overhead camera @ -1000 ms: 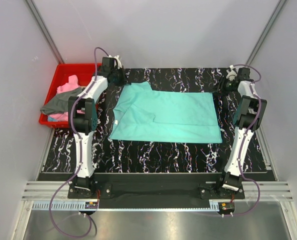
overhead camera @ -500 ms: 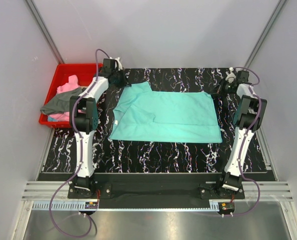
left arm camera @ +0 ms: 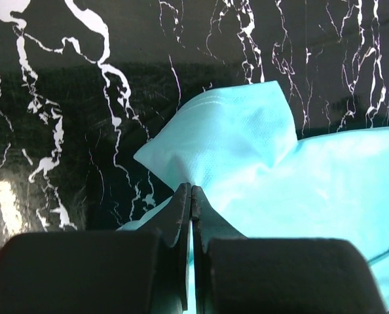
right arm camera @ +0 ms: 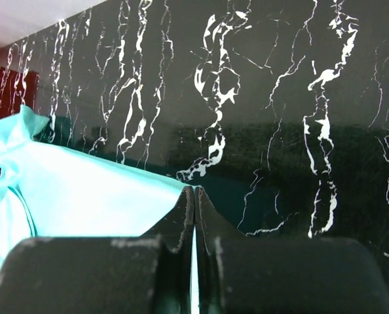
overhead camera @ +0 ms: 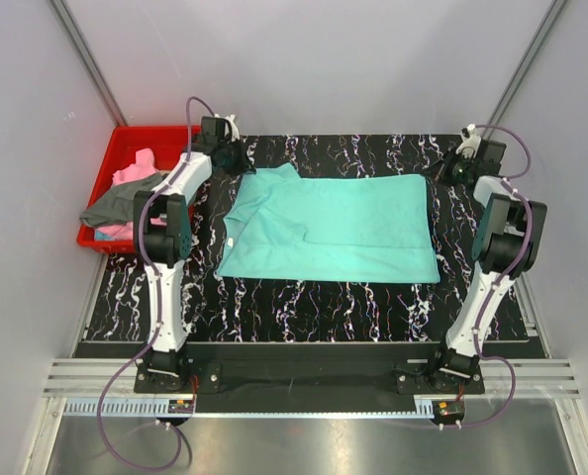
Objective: Fold and stack the t-shirts
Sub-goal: Fold the tshirt
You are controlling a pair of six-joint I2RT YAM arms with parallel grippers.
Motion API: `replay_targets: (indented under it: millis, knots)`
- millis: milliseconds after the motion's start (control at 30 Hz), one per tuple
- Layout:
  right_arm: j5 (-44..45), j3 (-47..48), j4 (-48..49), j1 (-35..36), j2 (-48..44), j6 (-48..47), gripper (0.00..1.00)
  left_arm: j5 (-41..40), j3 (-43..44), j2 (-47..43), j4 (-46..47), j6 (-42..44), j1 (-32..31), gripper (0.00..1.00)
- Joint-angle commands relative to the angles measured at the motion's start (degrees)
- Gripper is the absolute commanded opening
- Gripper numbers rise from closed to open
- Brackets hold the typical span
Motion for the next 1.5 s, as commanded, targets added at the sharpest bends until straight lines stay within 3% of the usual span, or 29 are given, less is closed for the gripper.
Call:
replay_targets:
  millis: [0, 567, 933, 1200, 1467]
  knots:
    - [2.15, -3.57, 9.12, 0.04, -5.3, 1.27, 0.0, -0.91, -2.18, -7.45, 1.66, 1.97, 0.37, 0.0]
    - [13.73, -25.28, 11.94, 0.04, -20.77, 5.75, 0.0, -3.02, -23.8, -23.63, 4.04, 1.44, -0.51, 0.0]
    - [18.58, -29.58, 2.8, 0.12, -24.72, 7.86, 0.0, -4.25, -31.18, -28.82, -0.97, 2.58, -2.45, 0.0]
    - [19.99, -37.84, 2.18, 0.04, -31.22, 8.65, 0.0, -6.8, -34.79, -30.84, -3.78, 2.76, -3.41, 0.0]
    - [22.19, -40.31, 0.78, 0.04, -33.78, 8.65, 0.0, -7.06, -36.46, -31.19, -4.93, 2.41, -4.12, 0.0]
